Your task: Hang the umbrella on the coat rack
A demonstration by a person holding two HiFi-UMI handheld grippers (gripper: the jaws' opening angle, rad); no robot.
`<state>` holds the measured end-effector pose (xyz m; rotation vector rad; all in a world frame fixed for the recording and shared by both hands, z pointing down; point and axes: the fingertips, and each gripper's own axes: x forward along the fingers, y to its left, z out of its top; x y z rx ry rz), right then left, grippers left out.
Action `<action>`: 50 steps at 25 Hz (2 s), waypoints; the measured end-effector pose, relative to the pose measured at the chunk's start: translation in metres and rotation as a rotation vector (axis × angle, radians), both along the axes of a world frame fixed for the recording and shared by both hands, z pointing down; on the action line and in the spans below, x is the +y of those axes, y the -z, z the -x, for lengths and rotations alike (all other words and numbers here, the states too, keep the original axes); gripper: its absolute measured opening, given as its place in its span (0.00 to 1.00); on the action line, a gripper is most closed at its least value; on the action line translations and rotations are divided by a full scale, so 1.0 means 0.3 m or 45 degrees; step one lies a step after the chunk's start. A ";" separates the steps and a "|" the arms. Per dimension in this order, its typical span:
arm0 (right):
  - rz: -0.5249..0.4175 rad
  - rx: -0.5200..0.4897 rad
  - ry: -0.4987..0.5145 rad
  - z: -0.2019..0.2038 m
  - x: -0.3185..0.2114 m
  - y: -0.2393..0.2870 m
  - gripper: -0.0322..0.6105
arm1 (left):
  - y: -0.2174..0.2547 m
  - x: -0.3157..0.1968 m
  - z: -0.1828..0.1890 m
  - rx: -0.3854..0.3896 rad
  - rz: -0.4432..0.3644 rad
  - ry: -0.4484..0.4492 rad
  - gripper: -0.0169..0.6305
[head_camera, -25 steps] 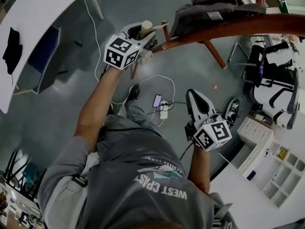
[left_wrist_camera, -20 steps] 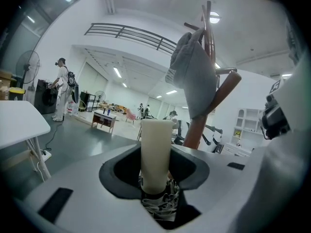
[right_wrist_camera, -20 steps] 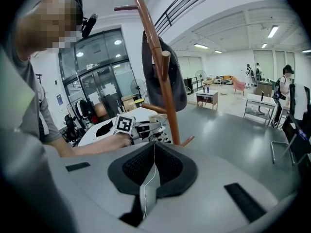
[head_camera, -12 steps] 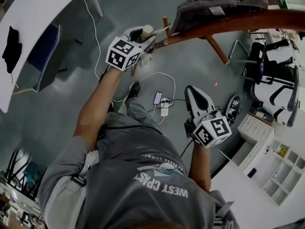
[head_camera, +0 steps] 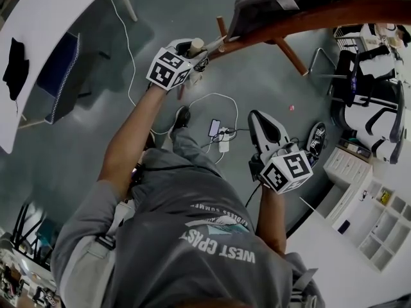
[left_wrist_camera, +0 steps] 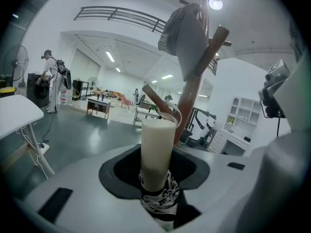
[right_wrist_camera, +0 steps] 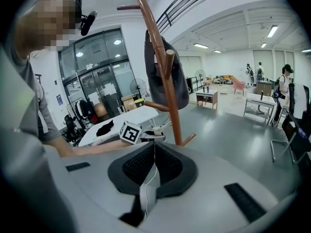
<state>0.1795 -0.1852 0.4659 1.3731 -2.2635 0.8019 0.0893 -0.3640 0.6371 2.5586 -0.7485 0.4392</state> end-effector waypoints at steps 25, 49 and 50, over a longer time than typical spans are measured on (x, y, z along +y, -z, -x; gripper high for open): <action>-0.009 -0.008 -0.116 -0.065 0.108 0.000 0.09 | -0.320 0.062 -0.090 -0.226 0.127 -0.080 0.29; -0.186 -0.097 -0.105 -0.001 0.154 0.147 0.09 | -0.021 0.119 0.149 -0.303 -0.075 -0.041 0.21; -0.203 -0.106 -0.096 0.015 0.149 0.161 0.09 | 0.023 0.121 0.184 -0.295 -0.102 -0.028 0.19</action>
